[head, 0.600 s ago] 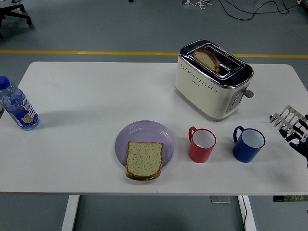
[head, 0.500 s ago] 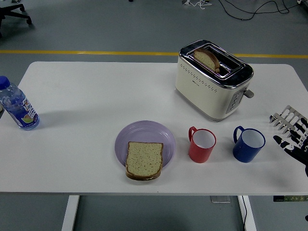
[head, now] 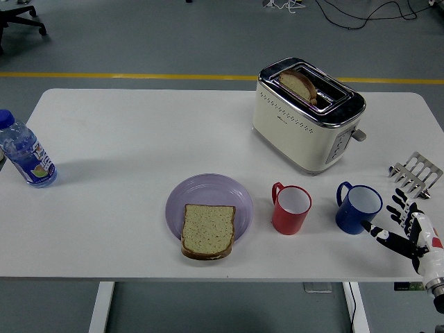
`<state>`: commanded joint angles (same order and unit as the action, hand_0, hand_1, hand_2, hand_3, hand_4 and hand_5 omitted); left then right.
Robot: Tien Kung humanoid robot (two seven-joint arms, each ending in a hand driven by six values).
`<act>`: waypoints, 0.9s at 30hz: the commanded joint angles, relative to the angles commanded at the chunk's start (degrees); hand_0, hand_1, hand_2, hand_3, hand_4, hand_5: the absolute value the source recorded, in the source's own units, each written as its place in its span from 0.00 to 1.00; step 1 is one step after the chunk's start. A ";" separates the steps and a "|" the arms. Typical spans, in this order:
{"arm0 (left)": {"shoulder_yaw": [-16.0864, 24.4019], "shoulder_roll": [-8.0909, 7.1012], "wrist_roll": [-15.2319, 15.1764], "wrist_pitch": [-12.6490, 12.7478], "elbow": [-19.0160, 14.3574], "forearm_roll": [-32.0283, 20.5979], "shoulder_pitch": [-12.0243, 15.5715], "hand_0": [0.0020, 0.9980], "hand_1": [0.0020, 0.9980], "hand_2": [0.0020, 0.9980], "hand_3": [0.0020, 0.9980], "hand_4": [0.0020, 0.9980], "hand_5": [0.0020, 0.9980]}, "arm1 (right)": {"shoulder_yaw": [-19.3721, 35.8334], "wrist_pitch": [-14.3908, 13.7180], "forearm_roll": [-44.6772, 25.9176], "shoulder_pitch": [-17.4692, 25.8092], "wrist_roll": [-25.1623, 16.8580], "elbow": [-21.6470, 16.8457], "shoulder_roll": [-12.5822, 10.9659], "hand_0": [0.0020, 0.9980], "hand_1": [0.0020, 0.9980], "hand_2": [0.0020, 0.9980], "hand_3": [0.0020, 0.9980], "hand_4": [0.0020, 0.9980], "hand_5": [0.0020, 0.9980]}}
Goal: Pick up the cup,pour liquid into bread,place the cup on the desk
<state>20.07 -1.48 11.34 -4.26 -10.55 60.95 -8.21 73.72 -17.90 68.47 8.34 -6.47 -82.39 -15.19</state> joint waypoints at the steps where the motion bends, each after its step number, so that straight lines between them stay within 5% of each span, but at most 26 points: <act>1: 0.00 0.00 0.00 0.00 0.00 -0.02 0.00 0.67 0.73 0.74 0.63 0.39 1.00 | -0.12 -0.05 0.07 -0.11 0.03 0.08 0.01 0.96 0.90 0.97 1.00 1.00 0.21; 27: -0.94 0.25 -0.17 -0.24 -0.02 -0.62 0.04 0.67 0.73 0.74 0.63 0.39 1.00 | -5.54 -3.08 -0.16 -7.37 -0.82 8.94 2.70 0.95 0.89 0.96 1.00 1.00 0.22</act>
<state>19.13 -1.24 11.17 -4.50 -10.57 60.33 -8.17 68.18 -20.97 68.31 0.97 -7.29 -73.45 -12.49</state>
